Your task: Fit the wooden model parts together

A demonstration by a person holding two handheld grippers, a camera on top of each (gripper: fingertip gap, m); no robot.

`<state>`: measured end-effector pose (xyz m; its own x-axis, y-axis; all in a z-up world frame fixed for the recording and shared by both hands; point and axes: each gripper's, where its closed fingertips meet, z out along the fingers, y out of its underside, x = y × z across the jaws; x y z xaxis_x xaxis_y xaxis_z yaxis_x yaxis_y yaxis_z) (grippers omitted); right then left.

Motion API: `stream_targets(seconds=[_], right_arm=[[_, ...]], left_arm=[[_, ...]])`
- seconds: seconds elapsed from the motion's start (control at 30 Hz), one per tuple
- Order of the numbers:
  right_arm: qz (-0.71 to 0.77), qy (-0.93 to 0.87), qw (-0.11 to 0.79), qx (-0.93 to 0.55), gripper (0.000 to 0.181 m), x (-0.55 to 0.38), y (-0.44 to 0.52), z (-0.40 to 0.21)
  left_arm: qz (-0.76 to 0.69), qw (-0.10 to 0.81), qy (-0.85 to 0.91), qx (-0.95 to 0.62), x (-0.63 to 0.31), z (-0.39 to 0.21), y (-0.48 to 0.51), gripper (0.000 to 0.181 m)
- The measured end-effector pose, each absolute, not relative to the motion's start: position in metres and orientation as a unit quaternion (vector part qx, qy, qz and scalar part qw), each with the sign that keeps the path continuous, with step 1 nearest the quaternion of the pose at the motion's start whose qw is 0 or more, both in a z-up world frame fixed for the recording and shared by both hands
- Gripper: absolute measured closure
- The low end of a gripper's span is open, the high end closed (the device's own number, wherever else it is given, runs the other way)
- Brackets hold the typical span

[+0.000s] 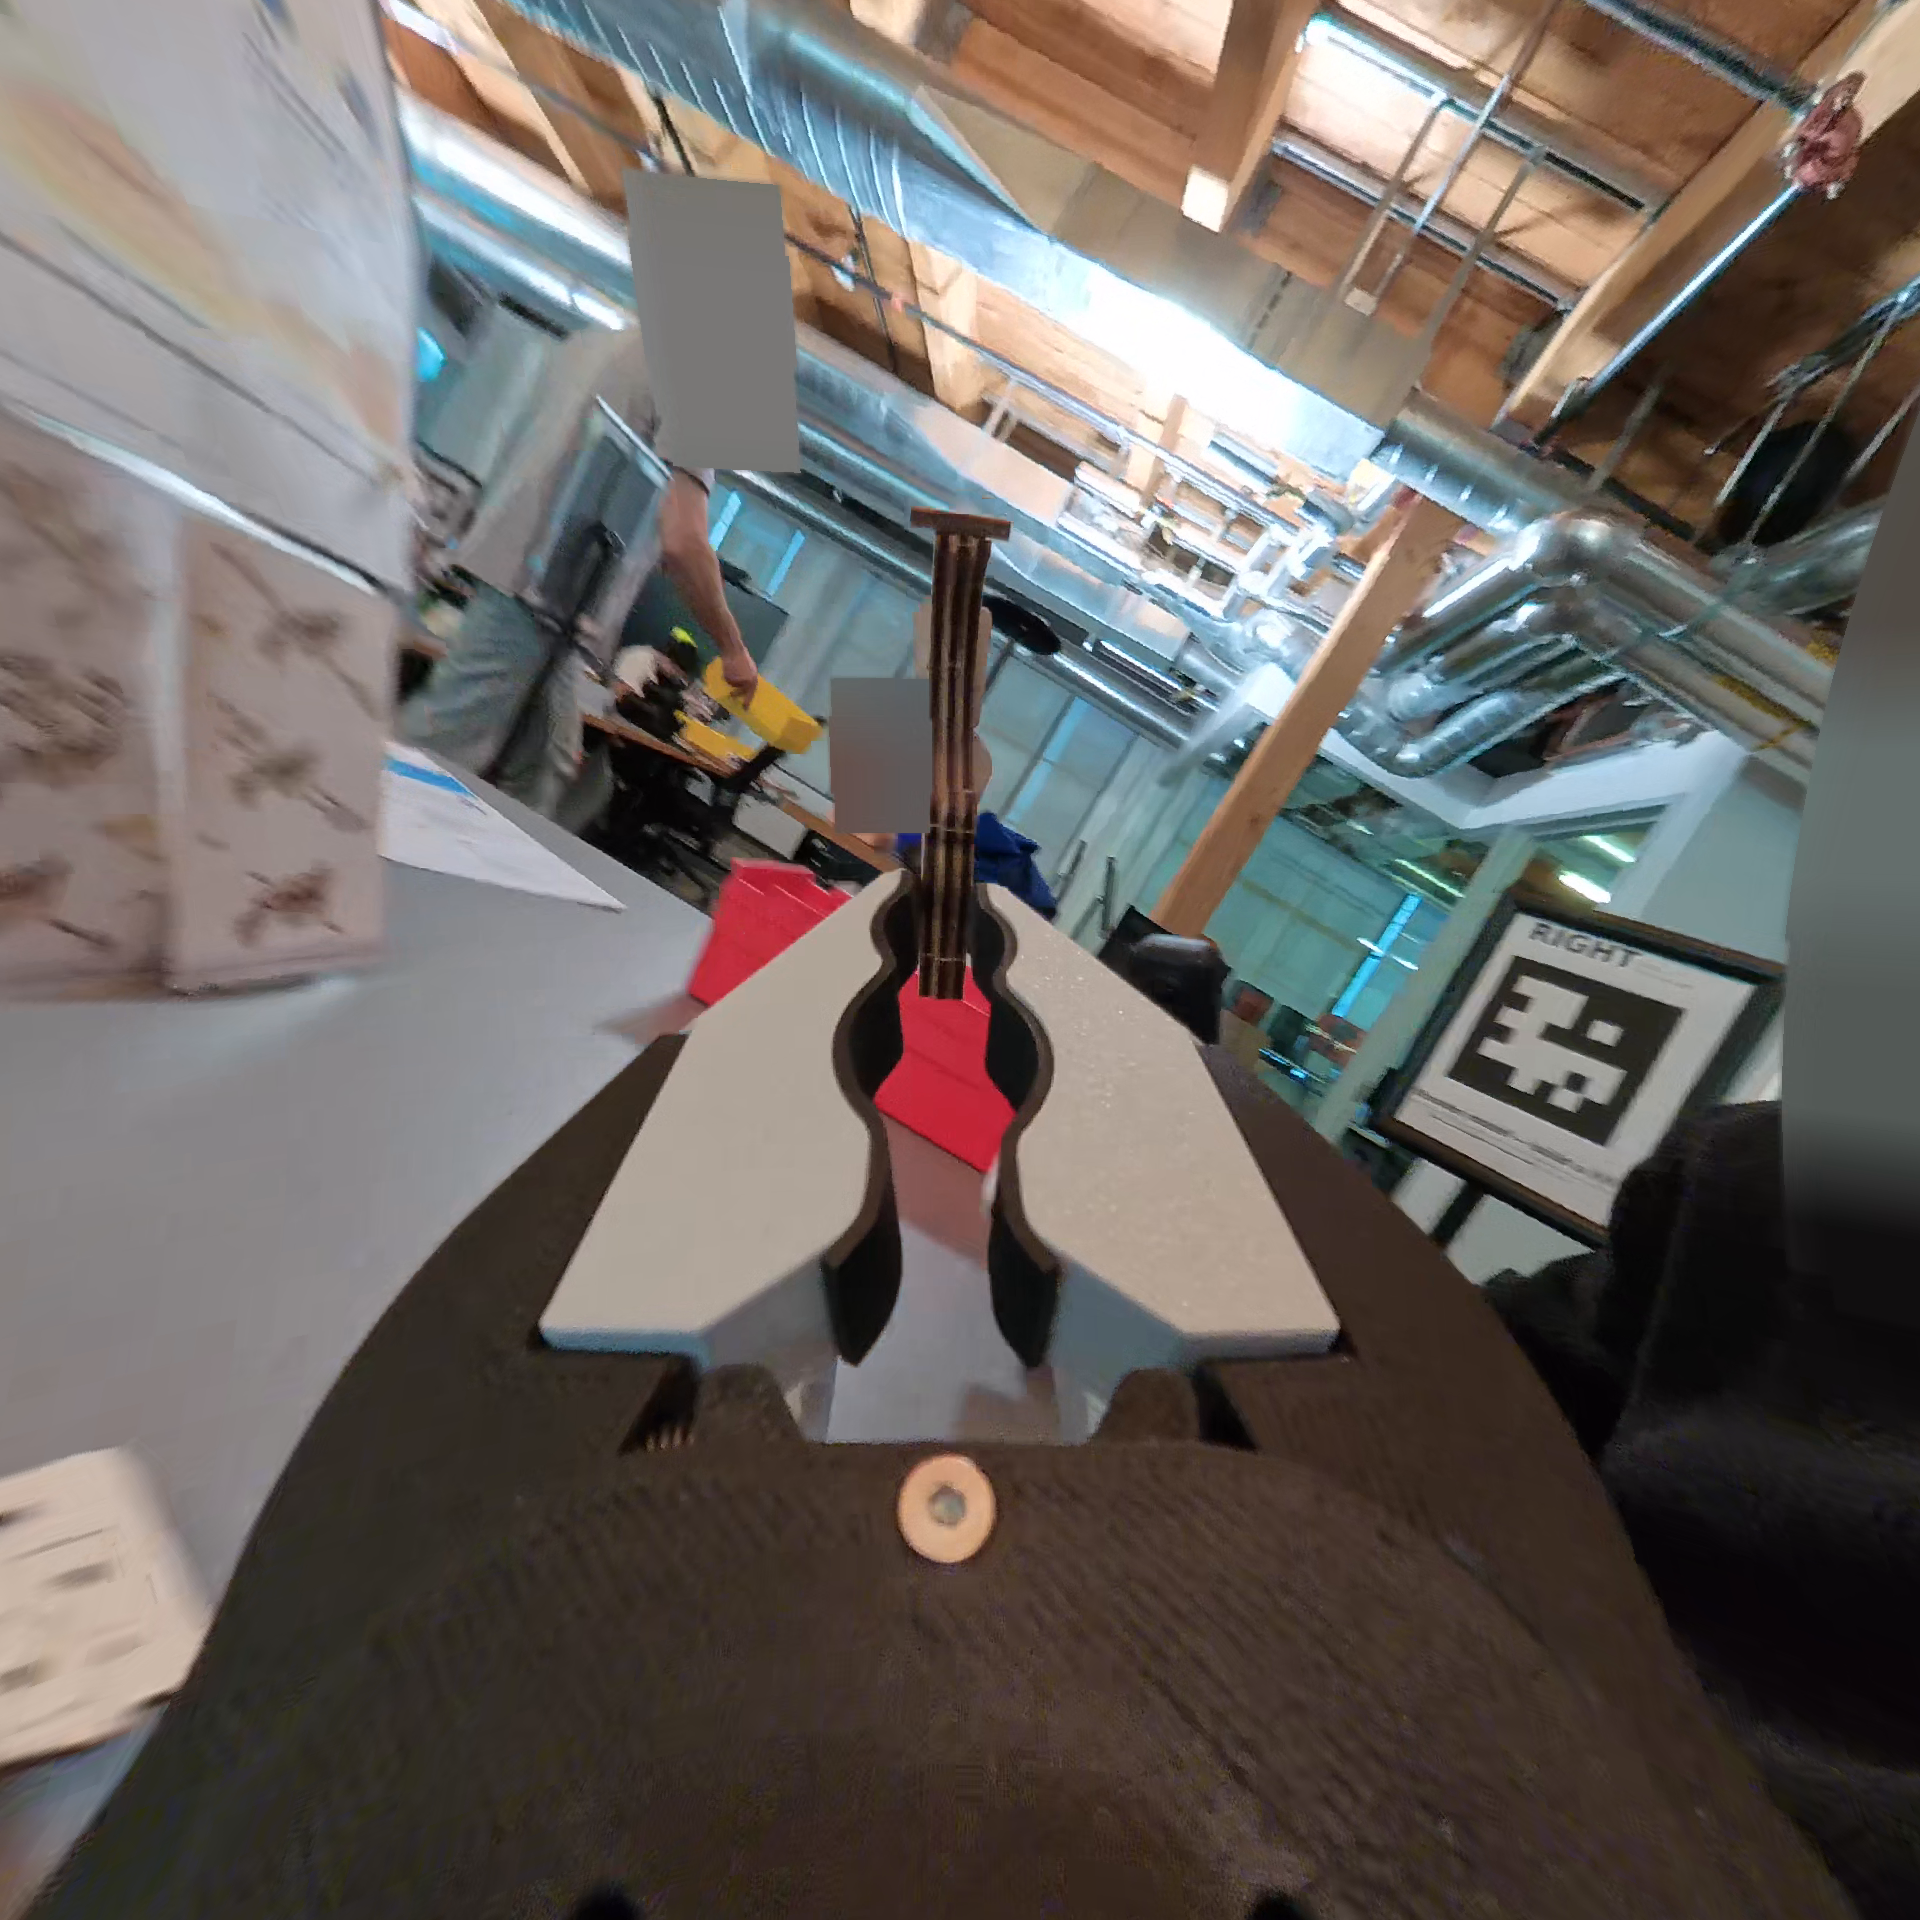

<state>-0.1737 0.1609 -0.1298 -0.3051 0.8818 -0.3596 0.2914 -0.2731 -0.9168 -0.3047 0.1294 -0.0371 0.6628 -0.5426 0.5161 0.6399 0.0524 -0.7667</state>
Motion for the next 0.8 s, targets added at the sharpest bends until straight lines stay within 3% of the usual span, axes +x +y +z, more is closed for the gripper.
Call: stream_targets(seconds=[0.27,0.53,0.8], right_arm=[[0.687,-0.472,0.224,-0.506,0.140,-0.172,0.156,-0.096],[0.739,-0.408,0.172,-0.507,0.156,-0.174,0.160,-0.089],[0.729,-0.414,0.188,-0.512,0.167,-0.174,0.162,-0.090]], left_arm=[[-0.508,0.634,-0.035,-0.583,-0.175,-0.065,0.162,0.175],[-0.497,0.649,-0.069,-0.571,-0.180,-0.075,0.170,0.175],[-0.521,0.645,-0.081,-0.553,-0.183,-0.074,0.168,0.175]])
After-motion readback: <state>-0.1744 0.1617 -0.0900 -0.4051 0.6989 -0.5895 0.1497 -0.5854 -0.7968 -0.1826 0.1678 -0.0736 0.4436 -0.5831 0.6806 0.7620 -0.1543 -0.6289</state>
